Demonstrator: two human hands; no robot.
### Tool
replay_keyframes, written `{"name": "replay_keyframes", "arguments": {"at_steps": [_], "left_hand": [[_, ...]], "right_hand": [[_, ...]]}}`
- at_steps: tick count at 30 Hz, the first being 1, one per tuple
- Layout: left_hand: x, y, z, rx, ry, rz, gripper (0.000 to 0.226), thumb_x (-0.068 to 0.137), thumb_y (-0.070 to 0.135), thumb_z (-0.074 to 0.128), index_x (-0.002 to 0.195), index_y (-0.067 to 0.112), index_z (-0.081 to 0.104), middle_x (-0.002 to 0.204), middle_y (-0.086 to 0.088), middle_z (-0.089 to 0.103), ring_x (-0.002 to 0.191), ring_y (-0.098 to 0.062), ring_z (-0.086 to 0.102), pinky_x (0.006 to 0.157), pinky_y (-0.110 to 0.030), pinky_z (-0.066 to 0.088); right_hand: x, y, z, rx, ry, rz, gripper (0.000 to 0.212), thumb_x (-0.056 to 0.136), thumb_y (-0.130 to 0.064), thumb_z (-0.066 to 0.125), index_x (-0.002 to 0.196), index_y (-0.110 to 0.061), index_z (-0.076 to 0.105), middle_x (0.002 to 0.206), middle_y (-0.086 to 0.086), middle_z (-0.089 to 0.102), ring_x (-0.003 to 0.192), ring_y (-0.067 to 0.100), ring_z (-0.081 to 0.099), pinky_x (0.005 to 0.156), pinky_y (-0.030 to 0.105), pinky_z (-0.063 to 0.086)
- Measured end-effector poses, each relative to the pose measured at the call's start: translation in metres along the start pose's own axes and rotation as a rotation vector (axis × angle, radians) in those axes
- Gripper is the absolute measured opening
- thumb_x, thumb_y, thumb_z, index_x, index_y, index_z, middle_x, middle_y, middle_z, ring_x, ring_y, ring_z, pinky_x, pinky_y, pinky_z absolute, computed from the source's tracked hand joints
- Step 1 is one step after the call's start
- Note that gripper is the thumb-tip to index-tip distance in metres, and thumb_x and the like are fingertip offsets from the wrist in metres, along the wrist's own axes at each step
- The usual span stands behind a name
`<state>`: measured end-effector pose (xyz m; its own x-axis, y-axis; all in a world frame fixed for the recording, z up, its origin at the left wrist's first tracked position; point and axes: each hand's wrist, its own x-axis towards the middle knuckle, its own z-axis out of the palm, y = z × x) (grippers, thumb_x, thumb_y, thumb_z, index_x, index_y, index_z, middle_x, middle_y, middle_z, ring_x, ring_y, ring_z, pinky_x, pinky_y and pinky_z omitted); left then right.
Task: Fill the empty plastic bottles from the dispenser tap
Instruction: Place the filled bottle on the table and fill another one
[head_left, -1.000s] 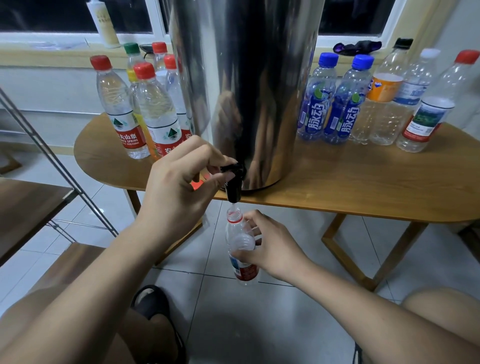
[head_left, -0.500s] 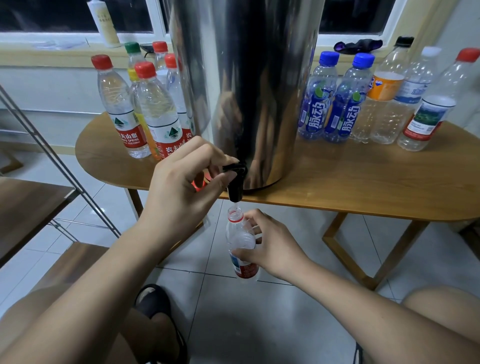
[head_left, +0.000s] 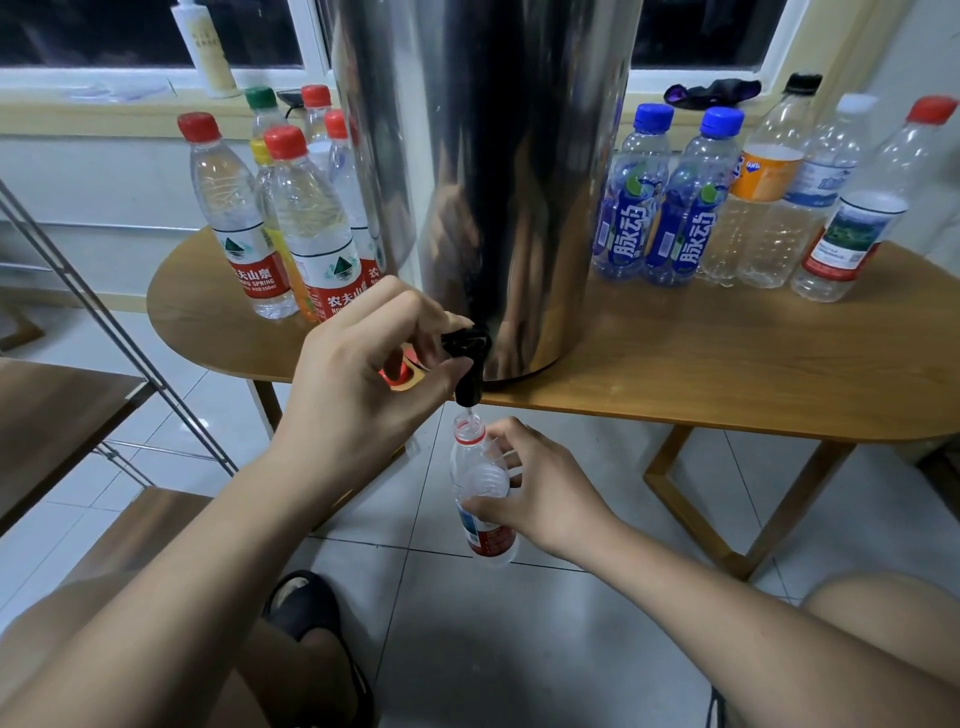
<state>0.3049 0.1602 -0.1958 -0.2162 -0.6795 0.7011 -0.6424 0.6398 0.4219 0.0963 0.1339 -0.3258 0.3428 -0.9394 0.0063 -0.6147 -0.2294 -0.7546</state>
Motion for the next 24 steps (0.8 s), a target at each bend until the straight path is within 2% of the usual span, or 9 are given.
{"name": "replay_keyframes", "arguments": {"at_steps": [7,19,24], "left_hand": [[-0.0002,0.0009,-0.0006,0.001,-0.006,-0.006,0.019,0.090,0.006,0.088,0.104,0.008,0.074,0.101,0.003,0.066,0.090,-0.015,0.067,0.074,-0.022,0.048],[-0.0011,0.0012,0.0018,-0.030,0.001,-0.012,0.021,0.089,0.002,0.087,0.099,0.008,0.070,0.093,-0.001,0.065,0.085,-0.016,0.064,0.070,-0.028,0.047],[-0.0010,0.0029,0.0014,-0.032,-0.005,-0.017,0.021,0.089,0.003,0.087,0.101,0.010,0.071,0.091,0.000,0.065,0.083,-0.012,0.060,0.071,-0.025,0.046]], "right_hand": [[0.0004,0.0013,0.0001,-0.012,-0.002,-0.005,0.066,0.076,-0.050,0.090,0.129,-0.044,0.050,0.126,-0.015,0.062,0.108,0.007,0.064,0.094,0.037,0.061],[0.0020,0.0026,0.0031,-0.061,0.015,-0.007,0.062,0.074,-0.053,0.087,0.120,-0.044,0.047,0.122,-0.016,0.059,0.107,0.009,0.063,0.093,0.042,0.060],[0.0023,0.0015,0.0026,-0.064,-0.003,0.010,0.061,0.074,-0.055,0.085,0.118,-0.042,0.045,0.116,-0.017,0.064,0.103,0.011,0.066,0.089,0.044,0.062]]}}
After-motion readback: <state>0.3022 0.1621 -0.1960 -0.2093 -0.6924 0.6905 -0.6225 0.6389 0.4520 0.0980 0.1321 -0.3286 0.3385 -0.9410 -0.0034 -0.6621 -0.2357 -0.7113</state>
